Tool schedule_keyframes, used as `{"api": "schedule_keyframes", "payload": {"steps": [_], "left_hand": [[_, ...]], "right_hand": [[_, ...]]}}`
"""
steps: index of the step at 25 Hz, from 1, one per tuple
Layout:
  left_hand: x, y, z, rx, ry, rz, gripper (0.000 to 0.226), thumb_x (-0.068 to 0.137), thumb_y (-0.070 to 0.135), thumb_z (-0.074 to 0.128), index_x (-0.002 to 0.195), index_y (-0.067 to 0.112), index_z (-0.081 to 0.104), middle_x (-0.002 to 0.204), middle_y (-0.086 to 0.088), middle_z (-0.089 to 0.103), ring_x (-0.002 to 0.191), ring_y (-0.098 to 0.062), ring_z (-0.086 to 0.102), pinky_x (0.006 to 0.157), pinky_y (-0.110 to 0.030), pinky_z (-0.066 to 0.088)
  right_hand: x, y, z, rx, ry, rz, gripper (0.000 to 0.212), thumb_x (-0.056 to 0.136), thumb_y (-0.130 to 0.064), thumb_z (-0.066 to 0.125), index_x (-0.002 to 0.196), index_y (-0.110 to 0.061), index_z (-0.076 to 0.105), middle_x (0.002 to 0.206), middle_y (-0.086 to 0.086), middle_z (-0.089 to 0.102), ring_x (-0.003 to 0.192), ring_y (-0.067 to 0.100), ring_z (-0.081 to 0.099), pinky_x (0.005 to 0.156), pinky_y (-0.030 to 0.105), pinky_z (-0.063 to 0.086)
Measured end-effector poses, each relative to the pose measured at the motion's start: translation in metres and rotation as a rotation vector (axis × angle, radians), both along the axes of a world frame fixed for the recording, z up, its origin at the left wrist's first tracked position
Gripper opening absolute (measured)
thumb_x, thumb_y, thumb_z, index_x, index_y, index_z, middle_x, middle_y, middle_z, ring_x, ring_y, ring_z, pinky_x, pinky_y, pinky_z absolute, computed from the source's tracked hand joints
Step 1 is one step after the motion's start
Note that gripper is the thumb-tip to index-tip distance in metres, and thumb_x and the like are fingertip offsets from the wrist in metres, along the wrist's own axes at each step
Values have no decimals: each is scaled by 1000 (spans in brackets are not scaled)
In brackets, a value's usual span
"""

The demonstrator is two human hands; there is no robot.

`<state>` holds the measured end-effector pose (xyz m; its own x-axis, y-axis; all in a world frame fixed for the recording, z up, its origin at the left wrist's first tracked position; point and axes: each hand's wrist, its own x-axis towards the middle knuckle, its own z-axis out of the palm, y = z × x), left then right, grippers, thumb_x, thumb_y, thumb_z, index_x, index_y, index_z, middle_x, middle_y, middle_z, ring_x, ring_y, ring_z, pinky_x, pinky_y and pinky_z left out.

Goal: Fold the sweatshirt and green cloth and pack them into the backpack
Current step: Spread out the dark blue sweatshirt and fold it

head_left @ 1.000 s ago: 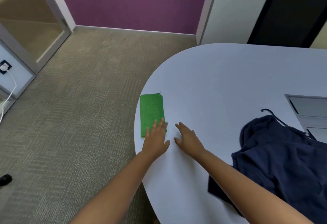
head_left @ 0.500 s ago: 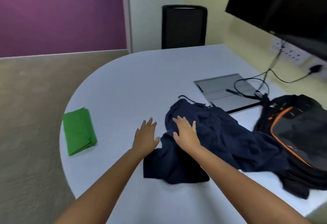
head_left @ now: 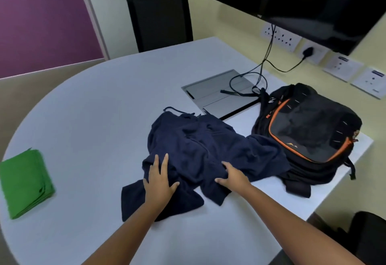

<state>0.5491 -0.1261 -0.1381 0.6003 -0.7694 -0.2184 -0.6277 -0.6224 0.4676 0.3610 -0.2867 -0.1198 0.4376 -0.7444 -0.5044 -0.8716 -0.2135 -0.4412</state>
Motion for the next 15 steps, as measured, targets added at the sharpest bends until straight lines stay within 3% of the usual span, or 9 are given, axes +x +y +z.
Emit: {"api": "schedule_keyframes", "payload": {"steps": [2, 4, 6, 8, 10, 12, 15], "left_hand": [[2, -15, 0, 46, -41, -47, 88, 85, 40, 62, 148, 37, 0, 158, 2, -4, 142, -28, 18, 110, -59, 22], [16, -25, 1, 110, -28, -86, 85, 85, 39, 62, 147, 37, 4, 159, 4, 1, 139, -32, 23, 109, -59, 25], [35, -28, 1, 134, 21, -73, 91, 79, 41, 67, 148, 35, 7, 158, 5, 6, 138, -33, 26, 109, -56, 28], [43, -29, 3, 87, 53, -45, 100, 72, 44, 72, 149, 28, 9, 157, 2, 13, 137, -30, 30, 108, -51, 31], [42, -30, 6, -66, 185, -36, 97, 72, 39, 75, 148, 21, 17, 152, -1, 26, 136, -24, 34, 108, -43, 34], [48, -35, 9, -198, 316, 35, 74, 81, 30, 69, 143, 19, 31, 137, 0, 44, 127, -20, 44, 101, -34, 39], [70, -44, 20, -145, 202, 25, 20, 90, 18, 52, 107, 20, 62, 108, -1, 64, 99, -22, 60, 83, -32, 46]], "right_hand": [[10, 5, 6, 195, -122, 65, 37, 80, -35, 68, 112, -21, 55, 112, 0, 62, 107, 21, 58, 96, 39, 47], [20, 14, 26, 294, -210, 281, 21, 81, -29, 66, 100, -21, 62, 104, -2, 67, 98, 17, 63, 92, 38, 51], [23, 12, 61, 329, -382, 367, 22, 80, -20, 65, 102, -16, 65, 101, -2, 70, 92, 13, 65, 87, 29, 52], [18, -5, 101, 355, -593, 281, 24, 75, -9, 65, 99, -4, 65, 93, 1, 68, 84, 8, 61, 80, 21, 49], [7, -29, 138, 338, -711, 204, 26, 68, -10, 63, 93, -3, 65, 86, -2, 66, 81, 5, 57, 76, 17, 46], [-9, -56, 153, 377, -743, 154, 30, 61, -14, 65, 91, -9, 65, 82, -6, 66, 79, 5, 58, 74, 16, 47], [-30, -78, 131, 373, -588, -4, 40, 58, -23, 70, 93, -6, 65, 87, 1, 68, 87, 14, 61, 77, 25, 47]]}}
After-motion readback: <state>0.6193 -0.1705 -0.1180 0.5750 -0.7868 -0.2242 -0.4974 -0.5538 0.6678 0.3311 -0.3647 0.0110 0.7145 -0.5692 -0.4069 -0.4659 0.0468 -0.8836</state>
